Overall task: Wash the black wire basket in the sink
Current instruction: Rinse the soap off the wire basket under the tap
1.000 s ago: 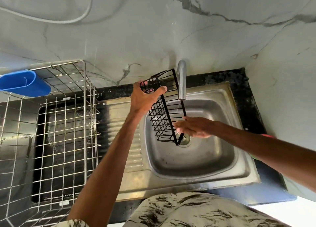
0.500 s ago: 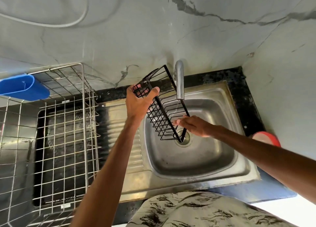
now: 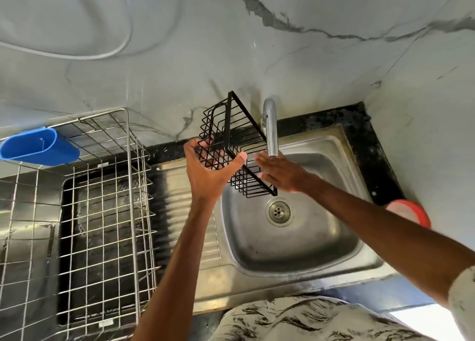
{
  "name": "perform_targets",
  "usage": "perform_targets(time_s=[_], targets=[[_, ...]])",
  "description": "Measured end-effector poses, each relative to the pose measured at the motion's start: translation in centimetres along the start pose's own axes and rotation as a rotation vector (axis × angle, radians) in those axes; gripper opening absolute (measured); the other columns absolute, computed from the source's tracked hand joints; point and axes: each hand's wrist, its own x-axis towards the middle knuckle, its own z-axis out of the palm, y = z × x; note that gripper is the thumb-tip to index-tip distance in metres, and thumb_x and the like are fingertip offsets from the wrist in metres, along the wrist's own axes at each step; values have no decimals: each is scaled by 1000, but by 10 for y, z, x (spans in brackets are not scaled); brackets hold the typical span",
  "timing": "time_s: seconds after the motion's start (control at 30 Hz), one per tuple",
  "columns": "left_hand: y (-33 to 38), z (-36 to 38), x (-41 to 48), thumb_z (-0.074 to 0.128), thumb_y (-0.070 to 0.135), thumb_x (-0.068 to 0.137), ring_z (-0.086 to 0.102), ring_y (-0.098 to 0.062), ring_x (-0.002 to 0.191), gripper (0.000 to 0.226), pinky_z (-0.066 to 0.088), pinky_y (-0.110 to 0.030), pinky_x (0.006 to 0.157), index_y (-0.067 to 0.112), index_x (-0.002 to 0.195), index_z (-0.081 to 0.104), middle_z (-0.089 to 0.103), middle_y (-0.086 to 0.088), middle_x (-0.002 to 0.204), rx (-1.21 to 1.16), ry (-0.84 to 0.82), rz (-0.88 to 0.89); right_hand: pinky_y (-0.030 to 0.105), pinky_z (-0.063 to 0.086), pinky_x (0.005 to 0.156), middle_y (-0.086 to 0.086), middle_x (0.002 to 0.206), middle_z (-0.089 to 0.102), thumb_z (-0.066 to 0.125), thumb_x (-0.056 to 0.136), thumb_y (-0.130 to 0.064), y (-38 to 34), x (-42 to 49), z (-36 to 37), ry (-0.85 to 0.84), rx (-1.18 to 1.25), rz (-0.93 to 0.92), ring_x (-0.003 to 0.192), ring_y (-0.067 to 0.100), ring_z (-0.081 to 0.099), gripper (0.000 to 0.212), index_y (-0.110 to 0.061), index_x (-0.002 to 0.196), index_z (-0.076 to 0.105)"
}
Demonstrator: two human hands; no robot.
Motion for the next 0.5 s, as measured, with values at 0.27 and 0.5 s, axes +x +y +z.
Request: perform_targets(time_s=[0.27, 0.5], targets=[[-14, 5, -9, 89, 55, 61, 55, -6, 108, 87, 45, -20, 99, 13, 127, 51, 56, 5, 119, 37, -83, 43, 41, 13, 122, 1, 165, 24, 3, 103, -56, -15, -18, 5, -231, 372, 113, 153, 23, 19, 67, -29, 158, 29], [-5, 13, -14, 87, 52, 61, 51, 2, 103, 87, 43, -14, 94, 13, 128, 48, 51, 11, 117, 36, -62, 55, 41, -12, 119, 4, 168, 13, 17, 111, -41, 1, 2, -13, -65, 49, 70, 156, 26, 4, 54, -17, 159, 24]])
